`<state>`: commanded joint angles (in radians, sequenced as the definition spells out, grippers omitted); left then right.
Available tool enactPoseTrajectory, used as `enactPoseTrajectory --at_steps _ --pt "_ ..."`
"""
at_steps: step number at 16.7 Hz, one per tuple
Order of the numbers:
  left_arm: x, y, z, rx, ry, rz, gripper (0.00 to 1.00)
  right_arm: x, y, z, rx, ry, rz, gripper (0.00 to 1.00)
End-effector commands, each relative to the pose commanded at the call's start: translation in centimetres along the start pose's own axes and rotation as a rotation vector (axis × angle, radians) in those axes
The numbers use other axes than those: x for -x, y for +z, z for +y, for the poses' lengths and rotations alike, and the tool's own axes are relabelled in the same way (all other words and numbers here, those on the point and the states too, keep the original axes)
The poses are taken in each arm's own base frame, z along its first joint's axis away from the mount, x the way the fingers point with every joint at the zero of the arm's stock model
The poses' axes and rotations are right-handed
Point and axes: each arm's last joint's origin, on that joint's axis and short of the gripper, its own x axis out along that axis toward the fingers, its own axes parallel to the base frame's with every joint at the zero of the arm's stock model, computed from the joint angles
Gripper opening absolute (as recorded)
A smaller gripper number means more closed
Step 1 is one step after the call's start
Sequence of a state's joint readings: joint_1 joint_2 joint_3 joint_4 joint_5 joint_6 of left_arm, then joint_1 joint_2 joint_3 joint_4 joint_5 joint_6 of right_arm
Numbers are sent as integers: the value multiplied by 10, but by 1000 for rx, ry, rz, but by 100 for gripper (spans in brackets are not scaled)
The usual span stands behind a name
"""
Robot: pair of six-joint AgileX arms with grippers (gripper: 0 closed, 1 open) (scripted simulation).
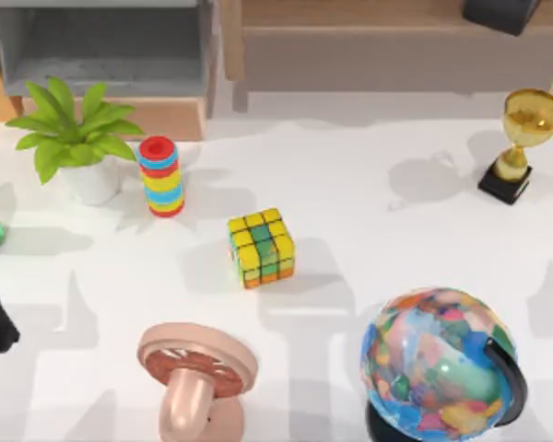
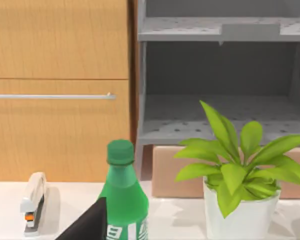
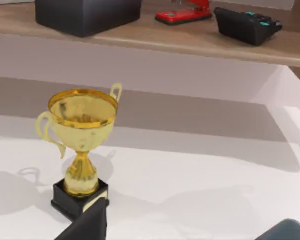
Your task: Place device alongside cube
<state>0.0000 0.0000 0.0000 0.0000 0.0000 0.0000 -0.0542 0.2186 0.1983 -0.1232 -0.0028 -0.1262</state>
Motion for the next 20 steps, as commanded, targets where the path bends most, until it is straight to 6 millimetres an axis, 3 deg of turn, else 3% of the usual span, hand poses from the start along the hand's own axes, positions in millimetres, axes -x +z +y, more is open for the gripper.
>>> enactPoseTrajectory --at_steps 3,5,8,10,13,16,20 --pt "0 0 0 0 0 0 100 -14 34 -11 114 -17 173 100" --pt "0 0 0 0 0 0 100 -34 57 -21 194 -12 314 100" --pt "0 0 0 0 0 0 100 -81 82 -42 304 31 548 100" --pt "0 0 0 0 0 0 100 -120 86 -60 363 87 707 100" --pt "0 0 0 0 0 0 100 -180 73 -91 424 204 926 100" --pt "0 0 0 0 0 0 100 -231 41 -121 449 341 1103 100" --pt "0 0 0 0 0 0 100 -273 -7 -150 450 502 1249 100"
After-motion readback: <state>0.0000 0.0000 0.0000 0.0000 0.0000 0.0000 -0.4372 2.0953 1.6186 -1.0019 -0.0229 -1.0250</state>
